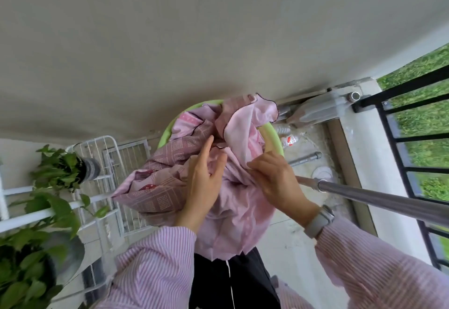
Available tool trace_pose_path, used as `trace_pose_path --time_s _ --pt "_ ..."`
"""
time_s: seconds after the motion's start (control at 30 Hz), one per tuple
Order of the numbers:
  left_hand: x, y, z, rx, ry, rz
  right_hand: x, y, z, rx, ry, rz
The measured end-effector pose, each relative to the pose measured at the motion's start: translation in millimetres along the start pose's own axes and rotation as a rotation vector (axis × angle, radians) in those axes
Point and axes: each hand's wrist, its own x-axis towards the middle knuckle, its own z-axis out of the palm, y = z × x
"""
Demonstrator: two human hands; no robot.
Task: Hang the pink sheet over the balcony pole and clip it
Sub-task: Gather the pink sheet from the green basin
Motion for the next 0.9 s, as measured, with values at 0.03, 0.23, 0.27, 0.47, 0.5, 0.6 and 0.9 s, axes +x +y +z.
trace_pose_path --time_s 0.03,0.23,0.27,0.47,0.5,0.6,0.9 --pt "1.9 3.4 1.6 -0.007 -0.026 -0.008 -5.5 -0.1 4.3 0.001 -0.025 -0.035" --pt "5.3 -11.2 14.3 0.133 -0.042 -0.038 -32.3 -10.6 11.9 0.082 -0.161 0.036" --pt "3.0 -13.6 15.1 0.138 -0.051 -0.028 -33.1 -11.7 8.6 0.112 -0.156 0.092" --pt "-10.8 -6.8 4.2 0.090 -0.064 0.143 -14.9 -18.0 13.7 0.076 -0.444 0.137" --pt "-11.0 -5.5 1.6 0.043 -0.039 0.119 -14.9 -24.9 20.9 0.041 -0.523 0.149" --pt "-10.5 -2.5 -4.5 -0.126 0.003 0.010 -18.8 -40.3 44.9 -0.029 -0.457 0.192" --pt "-19.4 -11.0 -22.3 0.026 -0.076 0.215 -19.4 -25.2 22.0 0.022 -0.137 0.354"
